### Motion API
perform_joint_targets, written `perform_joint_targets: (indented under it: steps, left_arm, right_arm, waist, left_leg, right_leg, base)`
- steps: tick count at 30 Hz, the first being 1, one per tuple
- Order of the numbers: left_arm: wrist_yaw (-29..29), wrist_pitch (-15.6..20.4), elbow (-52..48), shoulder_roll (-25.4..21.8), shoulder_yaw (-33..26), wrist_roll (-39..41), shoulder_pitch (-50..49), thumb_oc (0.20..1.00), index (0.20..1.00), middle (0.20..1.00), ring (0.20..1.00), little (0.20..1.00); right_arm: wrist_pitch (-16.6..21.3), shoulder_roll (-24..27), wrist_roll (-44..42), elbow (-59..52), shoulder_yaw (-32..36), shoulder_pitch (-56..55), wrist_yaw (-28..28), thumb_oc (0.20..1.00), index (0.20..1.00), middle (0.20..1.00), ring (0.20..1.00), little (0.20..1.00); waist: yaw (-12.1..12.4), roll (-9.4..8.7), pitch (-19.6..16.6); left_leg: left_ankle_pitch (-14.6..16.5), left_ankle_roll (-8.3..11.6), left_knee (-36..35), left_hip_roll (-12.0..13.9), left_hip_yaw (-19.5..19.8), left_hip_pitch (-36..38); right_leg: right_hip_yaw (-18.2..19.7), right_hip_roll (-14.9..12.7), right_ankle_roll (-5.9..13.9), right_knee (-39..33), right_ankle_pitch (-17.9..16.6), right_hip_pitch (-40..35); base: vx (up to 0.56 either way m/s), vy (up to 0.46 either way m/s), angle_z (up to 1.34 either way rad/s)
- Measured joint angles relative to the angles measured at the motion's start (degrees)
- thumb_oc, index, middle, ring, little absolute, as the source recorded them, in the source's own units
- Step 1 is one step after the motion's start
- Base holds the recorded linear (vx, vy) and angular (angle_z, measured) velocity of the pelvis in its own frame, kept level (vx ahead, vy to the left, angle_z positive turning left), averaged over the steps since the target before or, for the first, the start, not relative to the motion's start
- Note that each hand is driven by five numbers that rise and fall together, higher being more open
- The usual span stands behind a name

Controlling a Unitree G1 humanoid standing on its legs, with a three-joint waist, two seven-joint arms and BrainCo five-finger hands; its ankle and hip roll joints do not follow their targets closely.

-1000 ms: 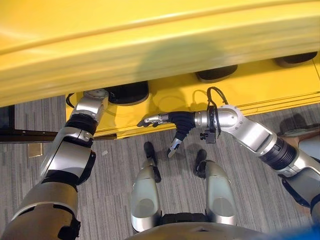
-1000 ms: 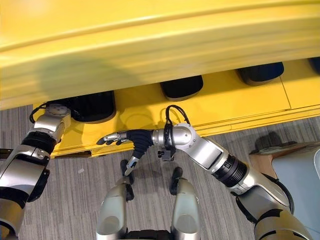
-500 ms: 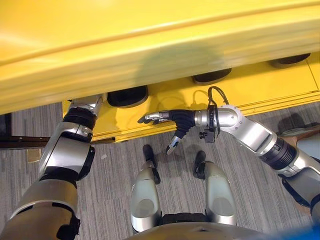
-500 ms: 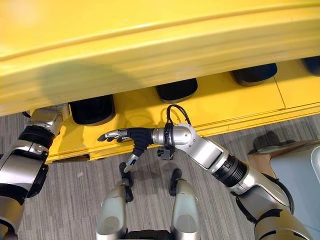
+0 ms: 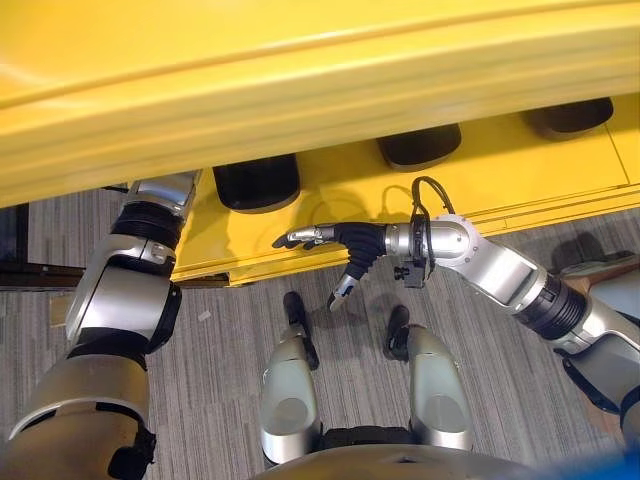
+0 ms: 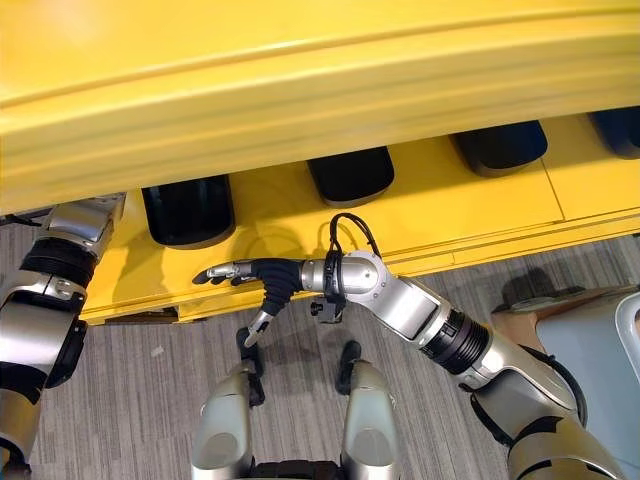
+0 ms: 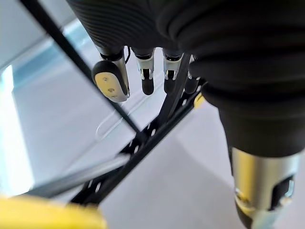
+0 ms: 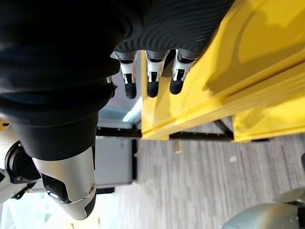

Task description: Move parts from the plastic box to the shelf.

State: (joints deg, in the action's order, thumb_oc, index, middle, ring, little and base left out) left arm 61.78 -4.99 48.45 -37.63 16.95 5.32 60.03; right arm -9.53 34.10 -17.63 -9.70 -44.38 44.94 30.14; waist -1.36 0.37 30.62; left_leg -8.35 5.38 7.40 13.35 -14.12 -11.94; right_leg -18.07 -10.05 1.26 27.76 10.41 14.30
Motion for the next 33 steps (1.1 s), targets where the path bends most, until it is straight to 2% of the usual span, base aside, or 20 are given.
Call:
perform_joint_targets:
  steps: [3, 5, 11, 13, 16, 18, 19, 21, 24, 25, 26, 27, 28, 29, 30, 31, 32, 33]
  left_arm:
    - [2.42, 2.17, -2.33, -0.06, -0.19, -5.44, -1.54, 1.000, 1.000, 1.000, 1.000, 1.000]
    - [3.69, 4.29, -8.20, -0.22, -0.74, -10.22, -5.74, 1.000, 1.000, 1.000, 1.000, 1.000]
    - [4.75, 9.47, -28.75, 1.35, -9.75, -20.10, -29.88, 1.000, 1.000, 1.000, 1.000, 1.000]
    - [1.17, 11.05, -36.47, 3.27, -11.90, -22.29, -39.34, 1.000, 1.000, 1.000, 1.000, 1.000]
    - [-4.65, 12.84, -43.03, 5.15, -12.34, -22.95, -48.33, 1.000, 1.000, 1.000, 1.000, 1.000]
    - [-10.95, 14.87, -50.61, 6.03, -14.05, -22.97, -55.99, 1.000, 1.000, 1.000, 1.000, 1.000]
    - [-14.82, 16.85, -53.12, 5.90, -15.03, -22.93, -61.57, 1.000, 1.000, 1.000, 1.000, 1.000]
    - [-18.88, 18.52, -53.95, 5.87, -16.73, -22.63, -68.85, 1.000, 1.000, 1.000, 1.000, 1.000]
    - [-23.37, 21.84, -54.17, 6.93, -19.59, -19.61, -73.37, 1.000, 1.000, 1.000, 1.000, 1.000]
    - [-24.35, 22.45, -54.23, 6.84, -20.04, -18.68, -73.46, 1.000, 1.000, 1.000, 1.000, 1.000]
    - [-25.28, 23.33, -54.24, 6.82, -20.51, -17.49, -73.26, 1.000, 1.000, 1.000, 1.000, 1.000]
    - [-25.44, 23.47, -54.31, 6.83, -20.57, -17.20, -73.21, 1.000, 1.000, 1.000, 1.000, 1.000]
    - [-27.22, 23.84, -55.68, 5.99, -20.22, -14.95, -71.32, 1.000, 1.000, 1.000, 1.000, 1.000]
    - [-27.83, 24.38, -55.84, 5.61, -20.10, -13.63, -66.02, 1.000, 1.000, 1.000, 1.000, 1.000]
    - [-27.99, 24.37, -55.92, 5.74, -19.63, -13.26, -65.49, 1.000, 1.000, 1.000, 1.000, 1.000]
    - [-28.19, 24.39, -55.99, 5.84, -19.23, -13.19, -64.81, 1.000, 1.000, 1.000, 1.000, 1.000]
    - [-29.00, 24.58, -55.64, 5.42, -19.23, -12.62, -64.55, 1.000, 1.000, 1.000, 1.000, 1.000]
    - [-30.36, 24.48, -54.57, 5.26, -19.17, -12.61, -63.77, 1.000, 1.000, 1.000, 1.000, 1.000]
  right_arm:
    - [1.02, -0.10, 1.08, 0.63, -0.76, -0.09, -0.97, 1.000, 1.000, 1.000, 1.000, 1.000]
    - [1.80, -0.04, 1.08, 0.65, -0.77, -0.67, -1.74, 1.000, 1.000, 1.000, 1.000, 1.000]
    - [4.31, 0.03, 1.07, 0.62, 0.16, -8.15, -4.07, 1.000, 1.000, 1.000, 1.000, 1.000]
    - [5.05, 0.13, 2.39, 0.60, 1.04, -12.66, -4.40, 1.000, 1.000, 1.000, 1.000, 1.000]
    - [7.13, 0.48, 5.56, 0.49, 1.56, -15.70, -4.47, 1.000, 1.000, 1.000, 1.000, 1.000]
    - [8.43, 1.15, 5.58, -0.66, 3.81, -19.36, -4.53, 1.000, 1.000, 1.000, 1.000, 1.000]
    - [8.81, 1.72, 5.56, -0.81, 5.31, -21.53, -4.53, 1.000, 1.000, 1.000, 1.000, 1.000]
    - [8.85, 3.90, 5.58, -0.80, 7.23, -25.05, -4.57, 1.000, 1.000, 1.000, 1.000, 1.000]
    - [9.46, 6.52, 8.83, -1.26, 11.39, -31.48, -5.69, 1.000, 1.000, 1.000, 1.000, 1.000]
    - [9.47, 7.71, 9.50, -2.62, 12.85, -33.21, -5.66, 1.000, 1.000, 1.000, 1.000, 1.000]
    - [9.59, 8.92, 9.94, -3.90, 14.49, -34.23, -5.64, 1.000, 1.000, 1.000, 1.000, 1.000]
    - [9.60, 9.36, 9.96, -4.31, 14.89, -34.22, -5.65, 1.000, 1.000, 1.000, 1.000, 1.000]
    - [9.67, 11.28, 9.79, -5.79, 17.91, -33.23, -5.72, 1.000, 1.000, 1.000, 1.000, 1.000]
    - [9.18, 10.41, 9.76, -5.71, 18.83, -31.08, -5.64, 1.000, 1.000, 1.000, 1.000, 1.000]
    - [8.79, 10.64, 9.73, -5.70, 20.43, -32.15, -5.41, 1.000, 1.000, 1.000, 1.000, 1.000]
    - [7.72, 10.76, 9.74, -5.64, 23.67, -34.11, -5.39, 1.000, 1.000, 1.000, 1.000, 1.000]
    - [6.46, 11.43, 9.80, -4.87, 25.27, -34.59, -5.69, 1.000, 1.000, 1.000, 1.000, 1.000]
    - [5.27, 12.06, 9.81, -4.16, 26.04, -34.38, -5.63, 1.000, 1.000, 1.000, 1.000, 1.000]
  waist:
    - [1.03, 0.00, 0.00]
    - [1.86, -0.16, -0.20]
    - [4.43, -1.62, -2.44]
    - [6.15, -1.85, -3.74]
    - [8.77, -1.84, -6.06]
    - [9.59, -2.04, -6.90]
    - [10.28, -1.84, -7.26]
    - [10.92, -1.06, -8.30]
    - [11.49, -0.89, -8.49]
    - [11.41, -0.89, -8.51]
    - [11.33, -1.03, -8.58]
    - [11.30, -0.98, -8.61]
    - [10.14, -0.90, -9.64]
    - [11.16, -3.05, -9.59]
    - [9.90, -2.96, -9.84]
    - [8.38, -2.67, -10.25]
    - [6.66, -2.97, -10.95]
    - [5.04, -1.83, -11.72]
  left_leg:
    - [-0.10, 0.10, -0.02, 0.12, 0.57, 0.03]
    - [-0.11, 0.11, -0.13, 0.22, 0.76, 0.14]
    - [-0.21, 0.60, -1.20, 0.64, 2.01, 1.04]
    - [-0.26, 0.68, -2.57, 0.74, 2.46, 2.14]
    - [-0.59, 0.75, -3.77, 0.78, 3.67, 2.56]
    - [-0.71, 0.84, -4.98, 0.72, 4.09, 3.57]
    - [-0.72, 0.81, -5.86, 0.86, 4.06, 4.72]
    - [-0.72, 0.68, -6.94, 1.22, 4.05, 5.61]
    - [2.52, -4.59, -7.20, 2.16, -1.70, 5.65]
    - [4.21, -5.21, -6.91, 2.40, -3.80, 5.55]
    - [5.85, -4.92, -5.87, 2.11, -4.99, 5.45]
    - [6.20, -5.22, -4.88, 2.02, -4.91, 5.09]
    - [-7.13, 2.20, -3.10, -0.49, -2.34, 2.73]
    - [-2.13, 2.45, 6.18, 0.19, -1.33, 0.48]
    - [3.56, 2.39, 15.58, 0.13, -0.76, -0.27]
    - [8.01, 2.22, 21.24, -0.95, 0.47, 0.00]
    - [11.20, 0.10, 16.92, -2.41, -0.99, 3.14]
    - [13.37, -0.95, 12.03, -2.76, -3.22, 5.99]
  right_leg:
    - [-0.37, 0.16, -0.15, -0.19, 0.11, -0.54]
    - [-0.94, 0.24, -0.16, -0.43, 0.23, -0.85]
    - [-1.83, 0.89, -0.49, -1.02, 1.12, -2.26]
    - [-2.91, 0.98, -0.63, -1.02, 1.88, -3.41]
    - [-4.19, 1.07, -0.73, -0.94, 2.76, -4.31]
    - [-4.98, 1.06, -0.42, -1.16, 3.57, -5.43]
    - [-5.15, 1.30, -0.42, -2.00, 3.58, -6.62]
    - [-6.31, 1.82, -0.43, -3.56, 3.56, -8.50]
    - [-10.39, 1.22, -1.02, -5.74, 2.95, -11.48]
    - [-11.70, 0.69, -1.07, -6.51, 2.89, -12.33]
    - [-12.60, -0.23, -1.10, -6.97, 2.88, -12.99]
    - [-12.60, -0.49, -1.16, -6.78, 2.93, -12.97]
    - [-10.82, -1.06, -1.85, -6.02, 4.44, -11.40]
    - [-9.34, -2.58, -1.80, -9.72, 0.39, -11.53]
    - [-9.15, -2.54, -1.84, -11.00, -1.16, -12.47]
    - [-9.14, -2.77, -0.99, -12.89, -2.87, -13.87]
    - [-9.28, -3.88, 0.51, -13.67, -3.87, -14.31]
    - [-9.13, -4.05, 1.20, -13.39, -4.23, -14.44]
  base:
    - [0.00, -0.101, 0.08]
    - [0.00, -0.131, 0.06]
    - [0.01, -0.149, 0.08]
    - [0.02, -0.157, 0.22]
    - [0.06, -0.167, 0.20]
    - [0.08, -0.121, 0.18]
    - [0.07, -0.089, 0.12]
    - [0.03, -0.074, 0.26]
    - [-0.01, -0.037, 0.66]
    - [-0.09, -0.005, 0.70]
    - [-0.21, 0.040, 0.50]
    - [-0.18, 0.047, 0.52]
    - [-0.39, 0.435, 0.13]
    - [-0.34, 0.504, 0.08]
    - [-0.40, 0.638, -0.14]
    - [-0.13, 0.330, 0.05]
    - [-0.13, 0.299, 0.07]
    - [-0.16, 0.313, 0.08]
